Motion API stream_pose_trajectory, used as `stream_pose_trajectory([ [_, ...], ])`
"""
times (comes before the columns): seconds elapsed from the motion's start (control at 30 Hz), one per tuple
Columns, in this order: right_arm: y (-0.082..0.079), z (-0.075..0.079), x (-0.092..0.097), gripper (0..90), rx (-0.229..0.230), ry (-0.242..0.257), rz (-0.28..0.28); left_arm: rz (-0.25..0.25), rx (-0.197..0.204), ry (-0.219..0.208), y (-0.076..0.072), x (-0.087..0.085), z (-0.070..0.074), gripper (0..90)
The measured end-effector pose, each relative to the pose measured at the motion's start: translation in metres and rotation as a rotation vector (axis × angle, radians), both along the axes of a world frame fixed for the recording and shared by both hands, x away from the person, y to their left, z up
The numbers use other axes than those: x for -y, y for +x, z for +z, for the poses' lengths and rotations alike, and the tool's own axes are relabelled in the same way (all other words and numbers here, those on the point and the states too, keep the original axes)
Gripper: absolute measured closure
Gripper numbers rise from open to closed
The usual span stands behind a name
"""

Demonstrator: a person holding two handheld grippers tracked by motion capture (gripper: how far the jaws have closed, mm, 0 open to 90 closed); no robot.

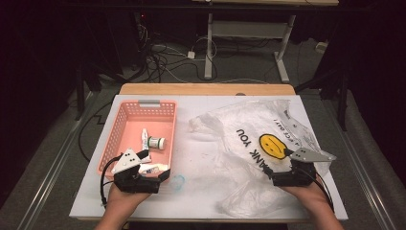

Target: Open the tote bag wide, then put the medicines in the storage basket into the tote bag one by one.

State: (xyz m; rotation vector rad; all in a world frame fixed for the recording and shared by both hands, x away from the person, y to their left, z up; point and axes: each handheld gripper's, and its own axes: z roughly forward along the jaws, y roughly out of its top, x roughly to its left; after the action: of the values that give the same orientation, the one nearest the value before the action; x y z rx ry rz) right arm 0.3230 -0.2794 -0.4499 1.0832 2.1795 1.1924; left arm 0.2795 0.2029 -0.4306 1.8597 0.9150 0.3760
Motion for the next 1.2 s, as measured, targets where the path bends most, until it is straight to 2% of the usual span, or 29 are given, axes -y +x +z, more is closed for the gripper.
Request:
stream_pose_trajectory([
  [0.1,0.000,0.002,-0.009,0.2,0.004,0.008,0.024,0.014,0.009,0.000,-0.003,-0.003,-0.001,0.0],
  [0.33,0.005,0.012,-0.028,0.3,0.041,0.031,0.041,0.027,-0.025,-0.012,-0.002,-0.008,0.002,0.0],
  [0.57,0.020,0.018,-0.039,1.8,0.047,0.025,0.049,0.018,-0.019,-0.004,0.000,-0.007,0.001,0.0],
  [0.73,0.036,0.024,-0.049,3.8,0.052,0.030,0.048,0.013,-0.010,-0.015,0.001,-0.006,0.002,0.0],
  [0.87,0.045,0.028,-0.059,6.4,0.056,0.022,0.056,0.025,-0.007,-0.015,0.000,-0.008,0.000,0.0],
  [1.0,0.044,0.023,-0.065,9.8,0.041,0.039,0.065,0.033,-0.009,-0.004,-0.005,-0.010,-0.002,0.0],
  [1.07,0.043,0.018,-0.071,12.7,0.009,0.018,0.102,0.033,-0.007,0.000,-0.007,-0.010,-0.002,0.0],
  [1.2,0.043,0.012,-0.078,22.0,-0.030,0.003,0.136,0.045,0.002,-0.002,-0.014,-0.011,-0.002,0.0],
])
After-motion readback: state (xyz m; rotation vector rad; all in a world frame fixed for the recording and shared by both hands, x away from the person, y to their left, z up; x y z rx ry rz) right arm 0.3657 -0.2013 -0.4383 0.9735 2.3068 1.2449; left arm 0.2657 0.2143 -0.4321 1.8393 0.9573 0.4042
